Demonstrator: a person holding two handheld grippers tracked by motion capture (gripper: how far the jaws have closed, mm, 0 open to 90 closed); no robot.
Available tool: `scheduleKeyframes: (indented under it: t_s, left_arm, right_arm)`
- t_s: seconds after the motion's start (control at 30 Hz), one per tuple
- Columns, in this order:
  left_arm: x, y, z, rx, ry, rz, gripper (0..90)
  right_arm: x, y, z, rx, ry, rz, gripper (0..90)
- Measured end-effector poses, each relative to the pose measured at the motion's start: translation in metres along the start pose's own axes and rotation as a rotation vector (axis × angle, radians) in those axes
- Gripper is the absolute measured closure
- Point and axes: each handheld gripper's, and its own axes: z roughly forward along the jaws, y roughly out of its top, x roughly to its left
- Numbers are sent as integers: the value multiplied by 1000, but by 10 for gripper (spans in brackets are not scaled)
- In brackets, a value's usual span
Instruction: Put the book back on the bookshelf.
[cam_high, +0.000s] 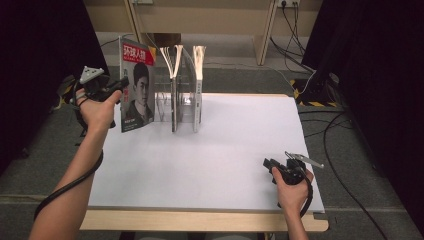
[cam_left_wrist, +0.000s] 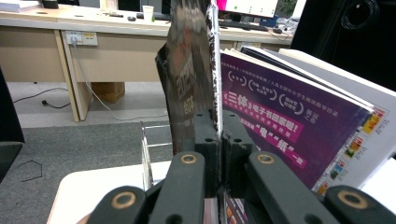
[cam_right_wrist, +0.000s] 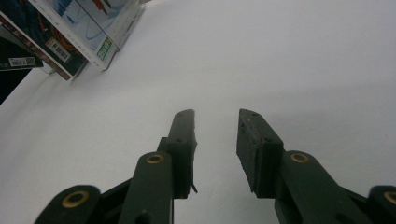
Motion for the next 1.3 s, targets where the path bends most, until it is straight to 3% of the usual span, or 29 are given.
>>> scheduleKeyframes:
  t_s: [0.63,0.87,1.07,1.3]
  left_arm:
    - [-7,0,37,29,18,33,869]
    - [-7,7,52,-15,41,35,868]
    - [-2,-3,68,-47,71,38,868]
    - [1,-13,63,-70,83,63,866]
  right_arm:
    - [-2,-2,1,-1,-3,2,675]
    - [-3,-2,2,2,-10,-12,675]
    - [-3,-2,2,4,-5,-4,677]
    - [-4,-2,2,4,-4,-3,678]
